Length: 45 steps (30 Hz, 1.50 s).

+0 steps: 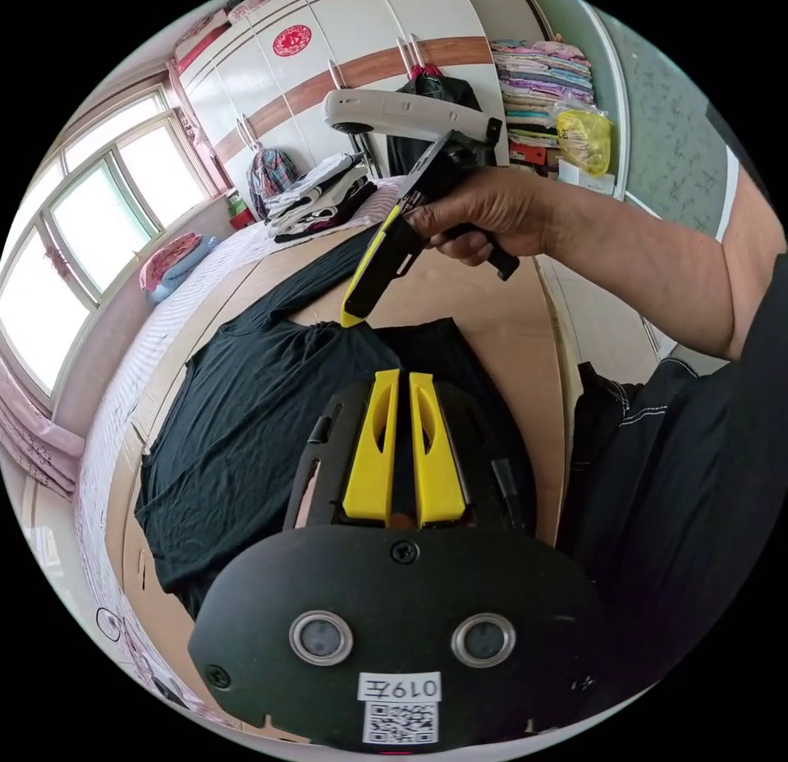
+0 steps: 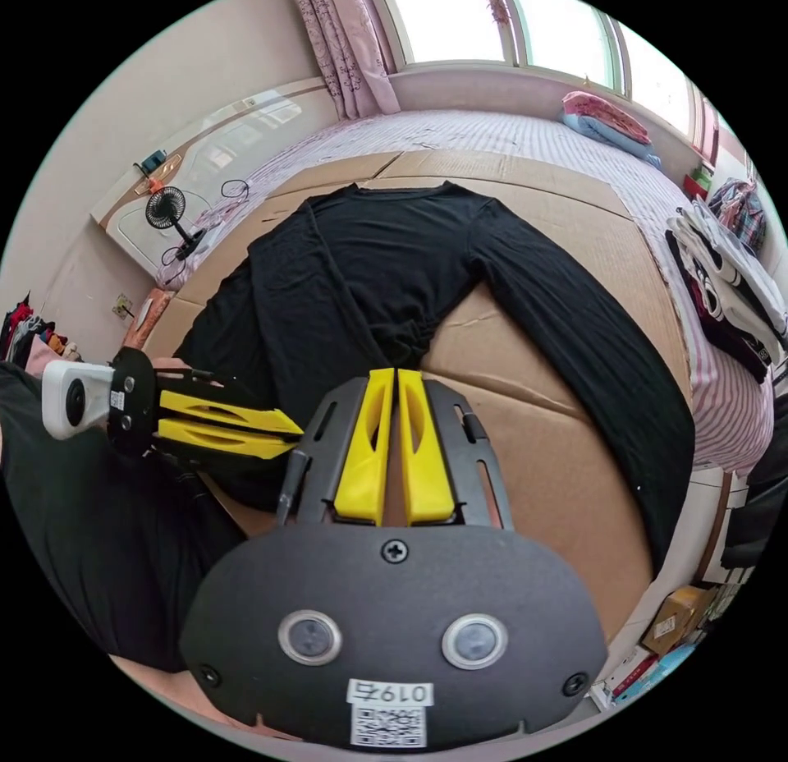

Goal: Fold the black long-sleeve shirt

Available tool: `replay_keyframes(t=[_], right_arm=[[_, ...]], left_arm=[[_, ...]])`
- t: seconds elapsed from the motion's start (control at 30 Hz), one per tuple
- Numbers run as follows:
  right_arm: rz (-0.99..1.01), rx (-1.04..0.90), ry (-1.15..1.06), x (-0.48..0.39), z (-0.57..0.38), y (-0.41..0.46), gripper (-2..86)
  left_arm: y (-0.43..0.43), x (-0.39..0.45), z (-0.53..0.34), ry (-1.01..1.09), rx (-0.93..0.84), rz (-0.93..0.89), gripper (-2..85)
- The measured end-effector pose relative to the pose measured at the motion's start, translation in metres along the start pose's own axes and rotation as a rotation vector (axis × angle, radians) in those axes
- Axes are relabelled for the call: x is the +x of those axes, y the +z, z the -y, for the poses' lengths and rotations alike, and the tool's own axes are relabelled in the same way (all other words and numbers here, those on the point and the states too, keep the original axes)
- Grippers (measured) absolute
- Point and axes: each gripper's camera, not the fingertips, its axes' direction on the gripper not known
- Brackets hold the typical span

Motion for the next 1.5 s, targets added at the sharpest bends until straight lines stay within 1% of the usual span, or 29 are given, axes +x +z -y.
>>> replay_keyframes(t=[0.1,0.23,0.3,0.37,0.43,0.5,0.57,0.63,0.8,0.97,1.07,1.3,1.5], right_arm=[[-0.024,-0.055,0.0,-0.002,0.001,0.006,0.9],[-0.07,0.011,-0.009,-0.007,0.007,-0.012,3.9],[-0.042,0.076,-0.041,-0.013,0.015,-0.024,2.9],[0.079,0.112,-0.128,-0.024,0.035,-0.028,1.8],[0.145,0.057,-0.18,-0.032,0.057,-0.015,1.8],[0.147,-0.026,-0.21,-0.038,0.079,0.006,2.5],[0.131,-0.089,-0.241,-0.043,0.1,0.031,3.0],[0.13,-0.121,-0.25,-0.045,0.111,0.044,3.3],[0.197,-0.142,-0.245,-0.044,0.124,0.059,3.3],[0.165,-0.179,-0.236,-0.043,0.129,0.073,0.5],[0.172,-0.159,-0.221,-0.039,0.13,0.072,-0.3],[0.18,-0.153,-0.21,-0.032,0.131,0.075,-0.3],[0.178,-0.087,-0.189,-0.021,0.115,0.044,0.8]], left_arm=[[0.015,0.011,0.001,0.005,-0.042,-0.005,2.8],[0.025,0.027,0.002,0.03,-0.064,0.013,4.7],[0.024,0.031,0.0,0.032,-0.065,-0.004,6.0],[0.017,0.034,-0.005,0.021,-0.062,-0.01,7.0],[0.01,0.034,-0.011,0.012,-0.061,0.015,7.3],[0.008,0.03,-0.017,-0.009,-0.081,0.073,7.2],[0.013,0.023,-0.024,-0.023,-0.144,0.146,7.0],[0.021,0.019,-0.027,-0.031,-0.196,0.163,6.9],[0.036,0.027,-0.023,-0.008,-0.209,0.146,6.5],[0.053,0.03,-0.015,-0.06,-0.23,0.144,3.3],[0.057,0.03,-0.012,-0.082,-0.227,0.105,2.1],[0.068,0.034,-0.011,-0.091,-0.24,0.088,1.4],[0.067,0.04,-0.009,-0.074,-0.237,0.103,2.5]])
